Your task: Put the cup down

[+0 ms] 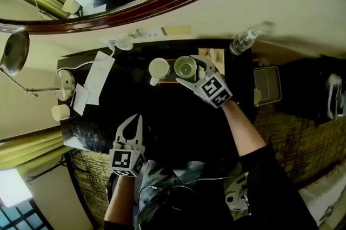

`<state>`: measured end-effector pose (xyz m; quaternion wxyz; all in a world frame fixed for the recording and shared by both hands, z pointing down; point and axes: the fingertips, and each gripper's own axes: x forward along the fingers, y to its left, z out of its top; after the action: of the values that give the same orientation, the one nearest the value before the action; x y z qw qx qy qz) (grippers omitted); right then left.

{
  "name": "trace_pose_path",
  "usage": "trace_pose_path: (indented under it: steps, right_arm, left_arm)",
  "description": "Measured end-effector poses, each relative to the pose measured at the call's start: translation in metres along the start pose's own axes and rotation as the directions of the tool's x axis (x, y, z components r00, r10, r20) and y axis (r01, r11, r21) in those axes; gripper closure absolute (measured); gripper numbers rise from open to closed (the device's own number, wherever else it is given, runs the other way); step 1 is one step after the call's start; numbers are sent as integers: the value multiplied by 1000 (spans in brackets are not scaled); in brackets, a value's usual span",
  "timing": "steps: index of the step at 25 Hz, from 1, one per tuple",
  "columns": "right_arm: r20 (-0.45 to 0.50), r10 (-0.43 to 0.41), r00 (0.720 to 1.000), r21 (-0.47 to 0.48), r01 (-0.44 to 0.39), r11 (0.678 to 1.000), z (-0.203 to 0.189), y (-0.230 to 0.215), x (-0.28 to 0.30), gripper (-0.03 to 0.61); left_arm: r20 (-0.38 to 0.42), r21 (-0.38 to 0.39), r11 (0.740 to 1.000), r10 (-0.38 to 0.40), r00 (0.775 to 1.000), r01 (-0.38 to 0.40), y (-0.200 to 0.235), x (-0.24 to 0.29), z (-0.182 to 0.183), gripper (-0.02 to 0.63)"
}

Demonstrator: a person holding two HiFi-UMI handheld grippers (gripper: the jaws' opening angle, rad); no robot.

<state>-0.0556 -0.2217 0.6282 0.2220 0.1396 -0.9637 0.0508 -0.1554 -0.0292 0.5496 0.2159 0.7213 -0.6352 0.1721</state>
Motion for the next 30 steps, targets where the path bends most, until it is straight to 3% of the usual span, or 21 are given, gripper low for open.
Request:
trace_pose_path:
  steps: [10, 15, 21, 27, 30]
  right_arm:
    - [2, -84, 996, 61, 84, 995, 16, 40, -50, 193]
    - [-40, -167, 985, 125, 171, 977, -3, 63, -70, 192]
    - [-85, -286, 954, 209, 298, 932, -27, 99, -86, 192]
    - [-123, -403, 907, 284, 421, 861, -56, 117, -98, 189]
    - [-142, -438, 888, 312, 460, 831, -67, 124, -100, 188]
  left_arm:
    - [-13, 57, 994, -92, 996, 92, 4, -16, 6, 624]
    - [-7, 91, 983, -157, 988, 157, 6, -18, 17, 624]
    - [-12, 118, 965, -232, 973, 232, 2, -25, 40, 624]
    - [-28, 219, 926, -310, 950, 308, 14, -23, 39, 624]
    - [-10, 191, 928, -324, 946, 319, 22, -25, 40, 624]
